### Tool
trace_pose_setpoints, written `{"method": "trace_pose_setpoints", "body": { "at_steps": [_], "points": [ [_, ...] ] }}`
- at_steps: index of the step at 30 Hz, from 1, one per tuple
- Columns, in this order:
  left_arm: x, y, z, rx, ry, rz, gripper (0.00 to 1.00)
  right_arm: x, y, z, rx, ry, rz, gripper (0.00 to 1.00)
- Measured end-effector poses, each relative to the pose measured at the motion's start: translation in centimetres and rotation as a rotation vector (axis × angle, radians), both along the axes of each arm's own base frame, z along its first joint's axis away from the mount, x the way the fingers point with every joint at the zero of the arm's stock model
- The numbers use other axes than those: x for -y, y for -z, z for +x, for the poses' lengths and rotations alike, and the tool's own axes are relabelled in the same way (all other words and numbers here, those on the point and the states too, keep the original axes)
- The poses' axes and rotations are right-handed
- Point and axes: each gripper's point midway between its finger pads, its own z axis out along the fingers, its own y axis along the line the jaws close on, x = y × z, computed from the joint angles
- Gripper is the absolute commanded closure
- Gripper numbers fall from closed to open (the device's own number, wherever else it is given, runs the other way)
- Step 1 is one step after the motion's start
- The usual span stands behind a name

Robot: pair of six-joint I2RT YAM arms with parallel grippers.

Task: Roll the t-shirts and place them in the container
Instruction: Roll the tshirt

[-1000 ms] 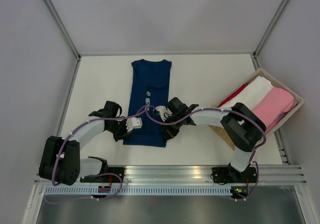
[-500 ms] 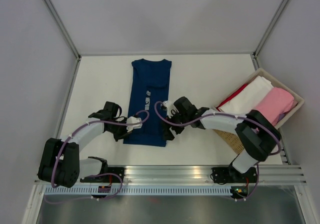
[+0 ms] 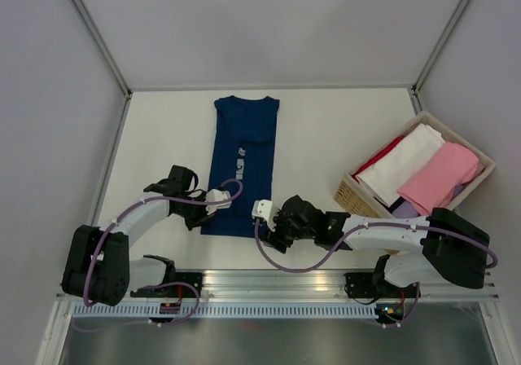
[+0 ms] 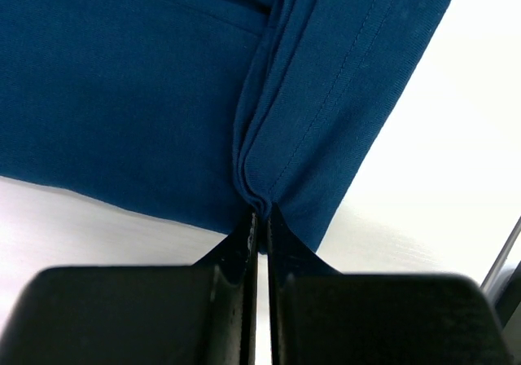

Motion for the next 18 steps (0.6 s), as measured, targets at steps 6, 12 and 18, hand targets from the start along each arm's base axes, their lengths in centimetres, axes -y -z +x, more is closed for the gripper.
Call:
{"method": "trace_pose_setpoints", "body": {
  "at_steps": [6,12,18],
  "points": [
    [0.0,0.0,0.0,-0.002,-0.004,-0.001,0.98,0.0,2.3,-0.6,0.117,-0.063,-0.083,0.33],
    [0.0,0.0,0.0,-0.002,-0.004,-0.001,0.98,-0.7,3.2,0.1,0.192,-0.067,-0.104,0.41],
    [0.0,0.0,0.0,-0.002,-0.005,-0.001,0.93,-1.6,4.9,1.0,0.207,-0.077,-0.160,0.64]
  ]
}}
